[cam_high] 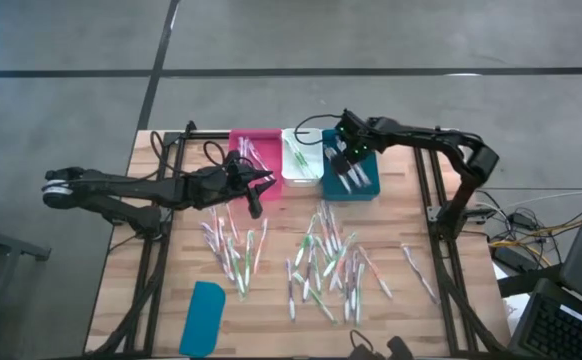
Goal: Pick & Place Toothbrushes
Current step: Put the orange toothbrush into the blue bin, then put the green toothbrush into the white bin
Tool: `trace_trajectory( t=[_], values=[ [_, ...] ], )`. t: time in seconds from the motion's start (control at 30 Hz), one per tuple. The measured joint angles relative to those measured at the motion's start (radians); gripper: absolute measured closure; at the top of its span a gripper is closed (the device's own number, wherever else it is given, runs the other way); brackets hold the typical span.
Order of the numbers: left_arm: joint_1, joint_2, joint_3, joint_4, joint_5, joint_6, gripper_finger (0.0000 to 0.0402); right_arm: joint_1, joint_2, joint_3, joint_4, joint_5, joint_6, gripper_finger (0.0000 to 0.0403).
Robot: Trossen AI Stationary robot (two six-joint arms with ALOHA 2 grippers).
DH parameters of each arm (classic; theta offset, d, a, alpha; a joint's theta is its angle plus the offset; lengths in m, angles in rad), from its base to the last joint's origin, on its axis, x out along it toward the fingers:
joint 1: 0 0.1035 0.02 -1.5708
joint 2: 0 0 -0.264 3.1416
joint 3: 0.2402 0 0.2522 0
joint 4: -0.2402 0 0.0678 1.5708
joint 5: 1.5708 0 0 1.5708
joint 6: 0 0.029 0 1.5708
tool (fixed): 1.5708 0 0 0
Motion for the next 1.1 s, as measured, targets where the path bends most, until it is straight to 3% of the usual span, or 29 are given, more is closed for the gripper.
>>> trace_trajectory(
  t=[0.33, 0.63, 0.83, 1.1],
  values=[
    [0.000, 0.000, 0.000, -0.011, 0.000, -0.001, 0.0280, -0.004, 0.054, 0.046, -0.013, -0.007, -0.005, 0.0308],
    [-0.001, 0.000, 0.000, -0.047, 0.000, -0.001, 0.0280, 0.004, 0.015, 0.142, -0.178, -0.003, -0.073, 0.0226],
    [-0.001, -0.002, 0.000, -0.094, 0.000, -0.001, 0.0280, 0.049, -0.074, 0.184, -0.200, 0.004, -0.101, 0.0220],
    [-0.038, -0.013, 0.007, -0.216, 0.000, -0.087, 0.0280, 0.107, -0.218, 0.182, -0.201, 0.007, -0.130, 0.0254]
  ],
)
